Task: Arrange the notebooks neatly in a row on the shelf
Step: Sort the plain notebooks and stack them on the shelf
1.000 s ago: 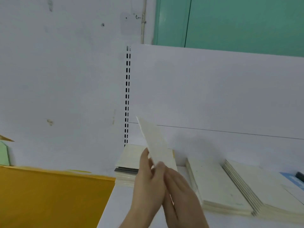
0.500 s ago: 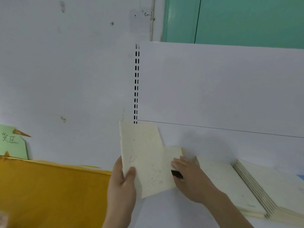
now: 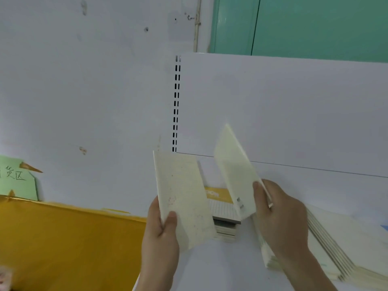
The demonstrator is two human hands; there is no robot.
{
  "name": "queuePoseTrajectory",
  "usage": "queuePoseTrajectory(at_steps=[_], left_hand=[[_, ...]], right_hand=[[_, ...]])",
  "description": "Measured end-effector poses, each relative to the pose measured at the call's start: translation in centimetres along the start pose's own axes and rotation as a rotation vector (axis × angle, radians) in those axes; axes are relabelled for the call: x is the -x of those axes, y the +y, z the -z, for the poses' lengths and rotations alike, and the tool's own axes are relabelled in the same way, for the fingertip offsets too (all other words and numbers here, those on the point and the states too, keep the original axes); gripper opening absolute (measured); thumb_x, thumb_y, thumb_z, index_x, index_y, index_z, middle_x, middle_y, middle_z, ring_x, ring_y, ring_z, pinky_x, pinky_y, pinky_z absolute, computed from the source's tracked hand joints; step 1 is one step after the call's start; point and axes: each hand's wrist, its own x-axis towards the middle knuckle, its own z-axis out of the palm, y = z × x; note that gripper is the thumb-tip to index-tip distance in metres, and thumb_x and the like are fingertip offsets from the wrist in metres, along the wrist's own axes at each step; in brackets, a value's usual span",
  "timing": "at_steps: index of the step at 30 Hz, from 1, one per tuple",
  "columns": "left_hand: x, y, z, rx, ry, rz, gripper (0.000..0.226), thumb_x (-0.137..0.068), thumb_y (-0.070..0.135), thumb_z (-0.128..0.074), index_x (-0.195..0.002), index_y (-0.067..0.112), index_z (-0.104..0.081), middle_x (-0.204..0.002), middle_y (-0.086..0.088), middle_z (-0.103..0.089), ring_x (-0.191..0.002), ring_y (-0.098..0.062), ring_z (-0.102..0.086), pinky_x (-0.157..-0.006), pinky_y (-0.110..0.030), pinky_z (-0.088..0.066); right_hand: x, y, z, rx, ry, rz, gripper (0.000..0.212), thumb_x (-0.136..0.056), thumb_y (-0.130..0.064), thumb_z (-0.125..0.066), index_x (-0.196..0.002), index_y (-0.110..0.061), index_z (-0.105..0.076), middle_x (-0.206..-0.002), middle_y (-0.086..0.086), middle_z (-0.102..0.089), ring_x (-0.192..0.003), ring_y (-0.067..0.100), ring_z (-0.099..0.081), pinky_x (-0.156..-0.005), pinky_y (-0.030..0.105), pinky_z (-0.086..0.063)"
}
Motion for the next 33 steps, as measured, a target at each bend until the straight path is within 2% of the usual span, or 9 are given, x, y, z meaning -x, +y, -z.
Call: queuePoseTrajectory(at_steps=[4, 7, 11, 14, 17, 20, 23, 27, 33], left_hand=[[0.6, 0.5, -2.6, 0.119, -0.120, 0.083, 0.038, -0.105, 0.022, -0.046, -0.125, 0.054, -0.055, -0.119, 0.013, -0.068, -0.114, -0.018, -0.063, -0.097, -0.050, -0.053], [1.5, 0.9, -4.3, 0.205, -0.155, 0.131, 0.031, -0.105, 0.032, -0.043, -0.127, 0.050, -0.055, -0.115, 0.012, -0.071, -0.109, -0.015, -0.067, -0.089, -0.041, -0.057], [1.5, 0.8, -5.1, 0.211, -0.177, 0.116, 0.025, -0.101, 0.041, -0.044, -0.120, 0.048, -0.058, -0.108, 0.016, -0.072, -0.102, -0.008, -0.069, -0.080, -0.032, -0.057], [1.8, 1.1, -5.9, 0.181, -0.245, 0.073, 0.021, -0.101, 0.030, -0.050, -0.117, 0.040, -0.060, -0.103, 0.013, -0.074, -0.093, -0.006, -0.071, -0.076, -0.027, -0.057], [1.9, 1.0, -6.5, 0.183, -0.255, 0.071, 0.024, -0.103, 0.021, -0.049, -0.115, 0.036, -0.063, -0.106, 0.006, -0.074, -0.098, -0.014, -0.071, -0.082, -0.041, -0.059], [1.8, 0.7, -6.9, 0.190, -0.321, 0.085, 0.025, -0.104, 0.023, -0.047, -0.118, 0.035, -0.064, -0.111, 0.005, -0.073, -0.106, -0.019, -0.069, -0.092, -0.050, -0.055], [2.1, 0.0, -7.9, 0.153, -0.420, 0.076, 0.027, -0.105, 0.020, -0.046, -0.120, 0.034, -0.063, -0.112, 0.008, -0.073, -0.109, -0.014, -0.067, -0.095, -0.046, -0.053], [2.1, -1.9, -11.1, -0.062, -0.451, 0.033, 0.022, -0.104, 0.023, -0.046, -0.121, 0.036, -0.053, -0.110, 0.017, -0.069, -0.098, -0.001, -0.064, -0.085, -0.029, -0.048], [2.4, -5.3, -16.7, -0.656, -0.509, -0.154, 0.045, -0.096, 0.033, -0.053, -0.137, 0.018, -0.037, -0.124, -0.001, -0.053, -0.113, -0.024, -0.057, -0.089, -0.034, -0.047]], right_hand=[[4.4, -2.8, -0.6, -0.024, 0.096, 0.272, 0.032, -0.093, -0.031, -0.052, -0.106, -0.012, -0.074, -0.086, 0.003, -0.073, -0.071, 0.021, -0.067, -0.066, 0.032, -0.053], [7.8, -3.6, -2.7, -0.070, 0.028, 0.357, 0.035, -0.095, -0.032, -0.053, -0.114, -0.008, -0.071, -0.118, 0.005, -0.069, -0.104, 0.020, -0.067, -0.082, 0.035, -0.055], [9.0, -3.1, -2.5, -0.075, -0.053, 0.345, 0.043, -0.100, -0.035, -0.040, -0.119, -0.010, -0.068, -0.133, 0.003, -0.060, -0.121, 0.020, -0.058, -0.085, 0.039, -0.055], [8.9, -3.1, -1.3, -0.073, -0.113, 0.342, 0.047, -0.097, -0.036, -0.036, -0.123, -0.010, -0.066, -0.138, 0.002, -0.056, -0.125, 0.020, -0.054, -0.089, 0.038, -0.053], [8.9, -1.4, 0.1, -0.108, -0.163, 0.288, 0.048, -0.098, -0.040, -0.037, -0.126, -0.012, -0.064, -0.142, 0.002, -0.052, -0.127, 0.020, -0.052, -0.094, 0.040, -0.051], [7.7, 1.4, 2.5, -0.032, -0.175, -0.096, 0.054, -0.091, -0.054, -0.040, -0.134, -0.024, -0.056, -0.145, -0.002, -0.047, -0.126, 0.016, -0.050, -0.097, 0.035, -0.048], [6.7, 2.9, 5.4, -0.247, -0.340, -0.472, 0.037, -0.092, -0.049, -0.055, -0.127, -0.042, -0.051, -0.119, -0.017, -0.064, -0.098, -0.011, -0.060, -0.078, 0.007, -0.046], [5.4, 3.9, 8.5, -0.132, -0.313, -0.482, 0.043, -0.091, -0.027, -0.062, -0.121, -0.055, -0.049, -0.098, -0.033, -0.066, -0.086, -0.016, -0.058, -0.072, -0.001, -0.038], [5.4, 8.9, 9.2, 0.119, -0.396, -0.472, 0.040, -0.095, -0.028, -0.053, -0.133, -0.039, -0.046, -0.096, -0.013, -0.061, -0.088, 0.003, -0.054, -0.069, 0.016, -0.038]])
